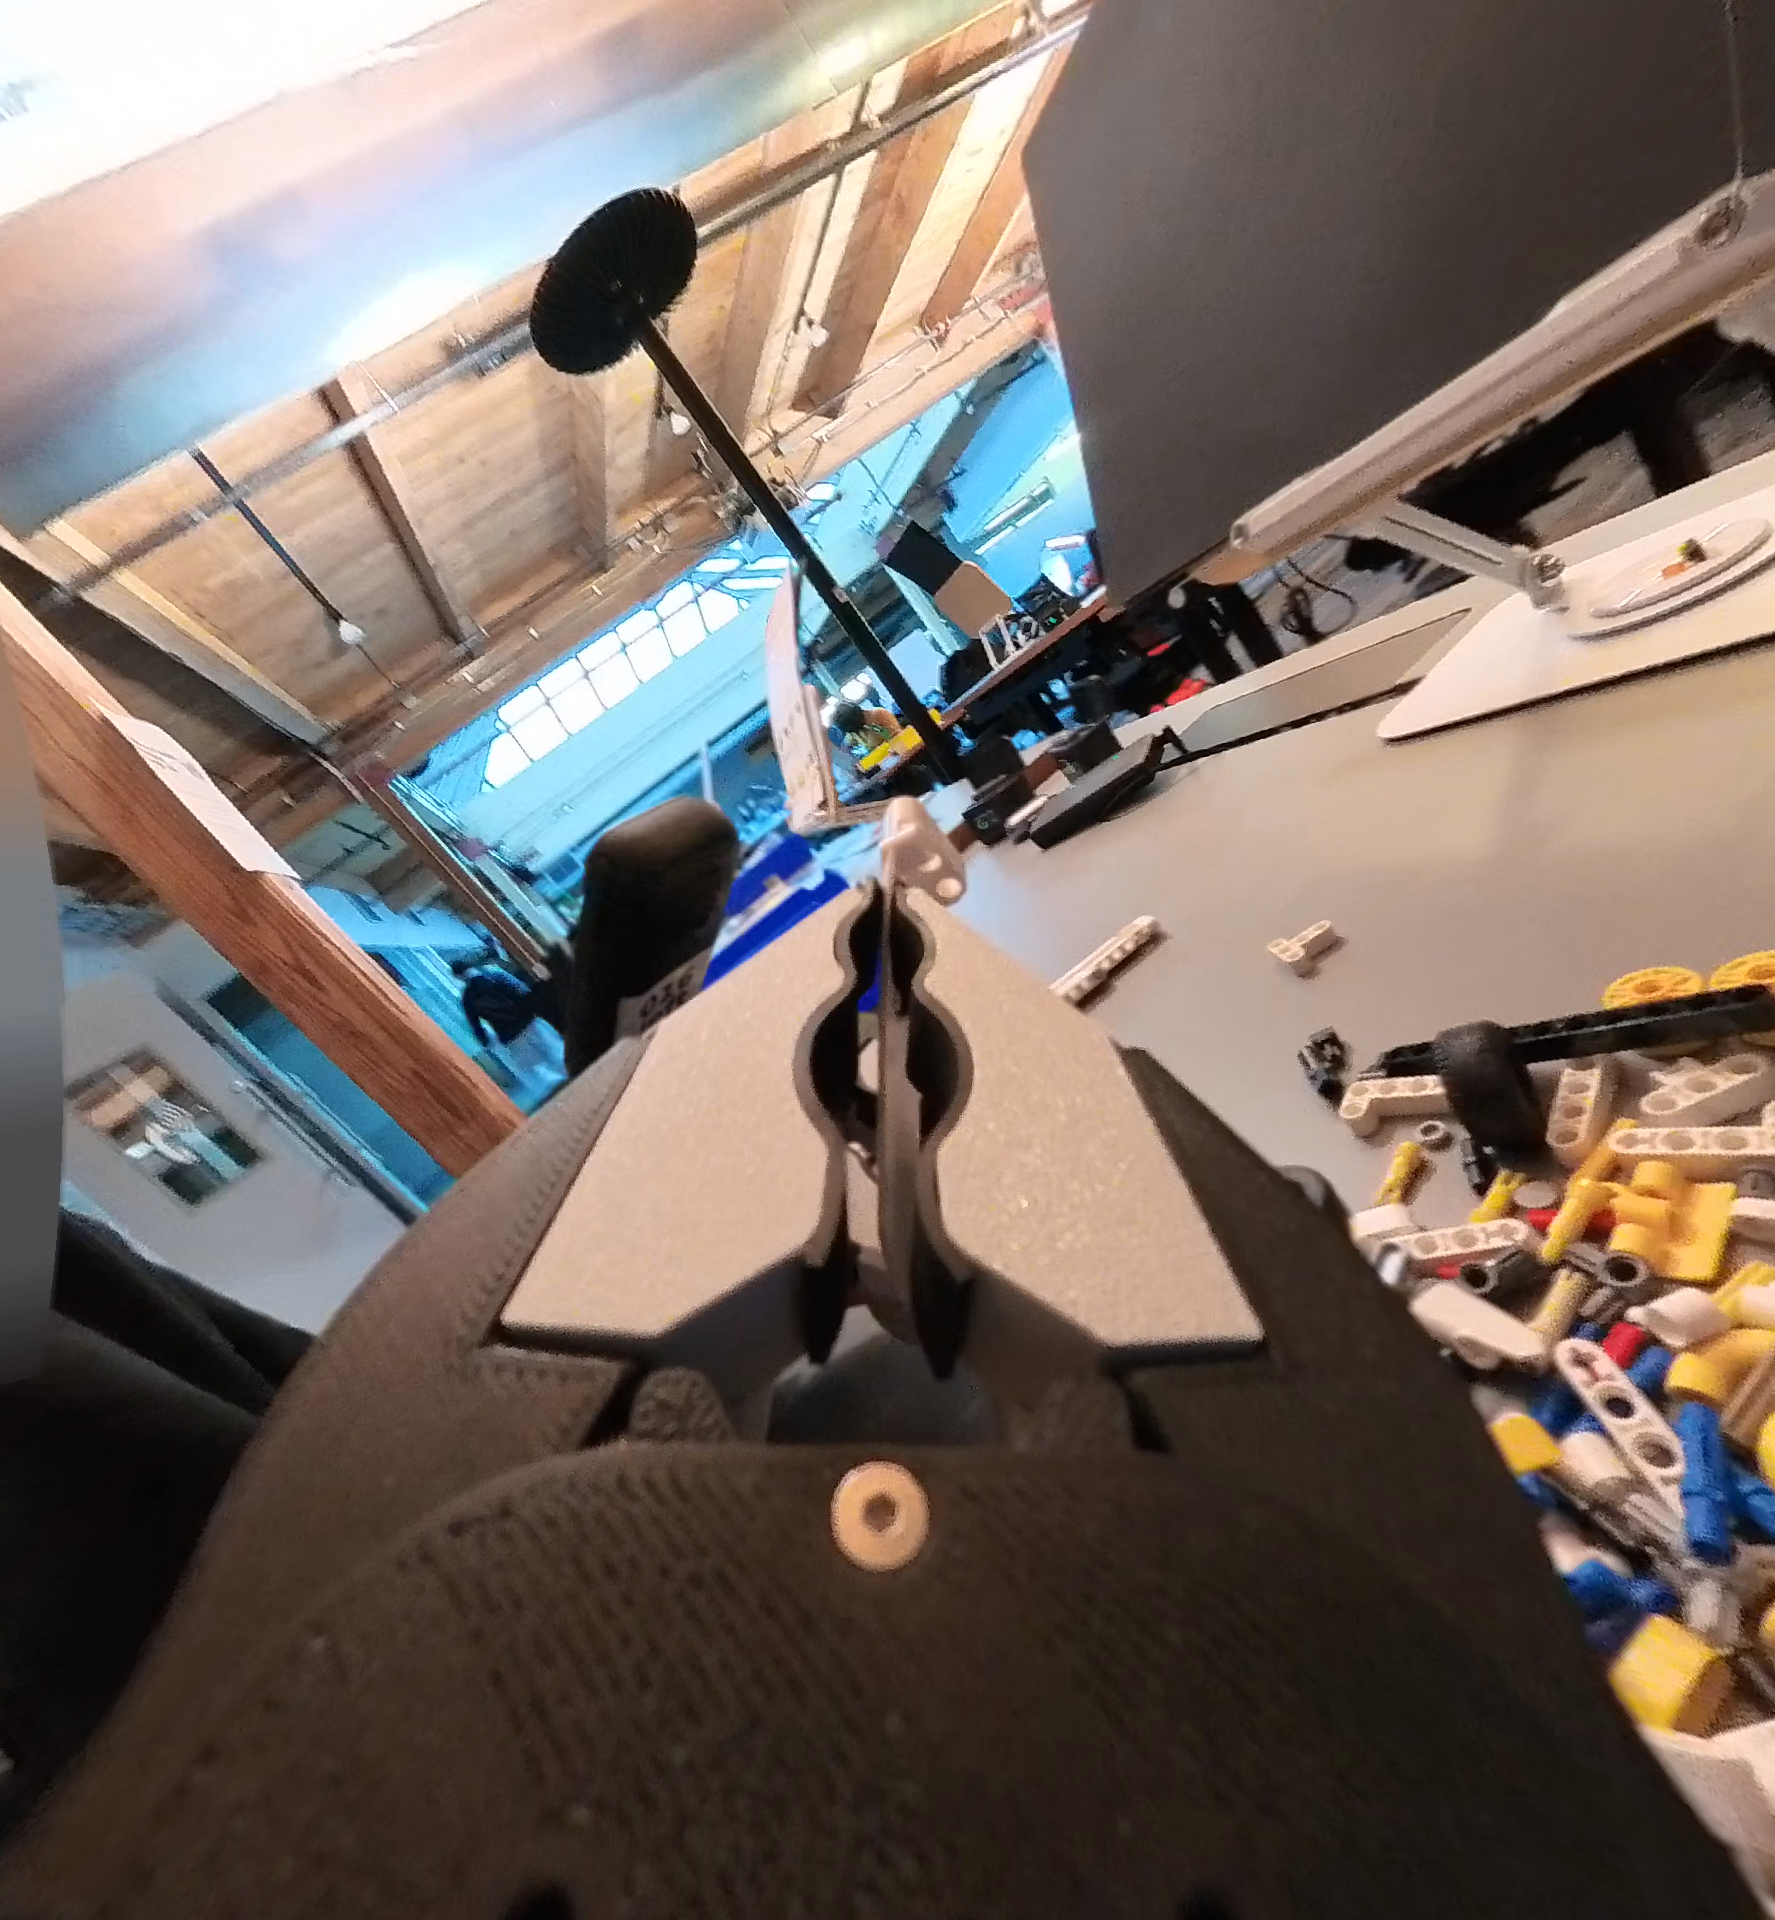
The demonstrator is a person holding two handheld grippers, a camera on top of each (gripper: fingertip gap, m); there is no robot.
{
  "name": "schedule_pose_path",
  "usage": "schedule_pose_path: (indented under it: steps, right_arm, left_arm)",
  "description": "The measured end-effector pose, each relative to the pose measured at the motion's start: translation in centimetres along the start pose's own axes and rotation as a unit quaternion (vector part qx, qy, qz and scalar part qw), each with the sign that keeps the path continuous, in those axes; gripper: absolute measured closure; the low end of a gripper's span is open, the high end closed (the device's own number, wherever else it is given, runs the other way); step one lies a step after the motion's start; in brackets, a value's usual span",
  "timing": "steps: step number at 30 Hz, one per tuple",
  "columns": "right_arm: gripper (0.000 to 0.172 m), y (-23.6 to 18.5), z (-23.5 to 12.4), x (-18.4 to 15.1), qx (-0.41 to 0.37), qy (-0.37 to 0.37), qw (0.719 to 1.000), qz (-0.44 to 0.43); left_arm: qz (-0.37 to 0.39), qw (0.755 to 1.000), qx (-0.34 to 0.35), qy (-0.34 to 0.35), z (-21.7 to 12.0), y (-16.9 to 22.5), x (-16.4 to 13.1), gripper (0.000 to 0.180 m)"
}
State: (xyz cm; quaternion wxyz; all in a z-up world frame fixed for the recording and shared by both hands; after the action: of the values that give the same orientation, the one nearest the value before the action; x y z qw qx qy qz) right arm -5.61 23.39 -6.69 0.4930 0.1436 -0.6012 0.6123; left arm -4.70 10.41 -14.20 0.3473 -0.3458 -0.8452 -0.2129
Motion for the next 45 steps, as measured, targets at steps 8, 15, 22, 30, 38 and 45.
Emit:
schedule_pose_path:
  steps: [8, 15, 22, 30, 38, 45]
  right_arm:
    - [0.172, 1.4, 0.6, -1.8, 0.062, 0.035, 0.985, 0.154]
    - [0.172, 0.6, 2.0, -3.1, 0.079, 0.004, 0.983, 0.167]
    - [0.172, 0.6, 2.2, -3.5, 0.062, -0.011, 0.986, 0.153]
    - [0.172, -0.7, 2.0, -2.9, 0.053, 0.041, 0.988, 0.138]
    - [0.172, -1.6, 1.3, -1.7, 0.089, 0.118, 0.976, 0.158]
    - [0.172, -5.6, -0.1, 2.0, 0.01, 0.086, 0.995, -0.049]
  left_arm:
    - [0.001, 0.987, -0.081, 0.136, -3.6, 2.3, 2.9, 0.152]
    - [0.017, 0.981, -0.068, 0.181, -4.3, 2.8, 3.9, 0.17]
    - [0.054, 0.984, -0.026, 0.17, -4.4, 2.9, 3.3, 0.18]
    - [0.012, 0.981, -0.047, 0.188, -5.1, 3.2, 3.6, 0.179]
    - [-0.005, 0.975, -0.065, 0.211, -5.9, 3.3, 3.8, 0.18]
    - [-0.053, 0.979, -0.059, 0.186, -5.7, 2.7, 1.2, 0.18]
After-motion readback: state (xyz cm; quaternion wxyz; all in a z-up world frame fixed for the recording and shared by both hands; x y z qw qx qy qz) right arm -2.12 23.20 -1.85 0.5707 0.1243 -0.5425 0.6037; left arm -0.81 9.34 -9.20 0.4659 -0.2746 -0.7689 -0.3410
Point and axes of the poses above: each gripper's, where its closed fingertips meet, z out along the fingers, x out of its top, y = z × x across the jaws, the point moved 7 cm from there along -z, back along the fingers, and after that the axes turned 1 degree about -z, right-handed, at the moved point
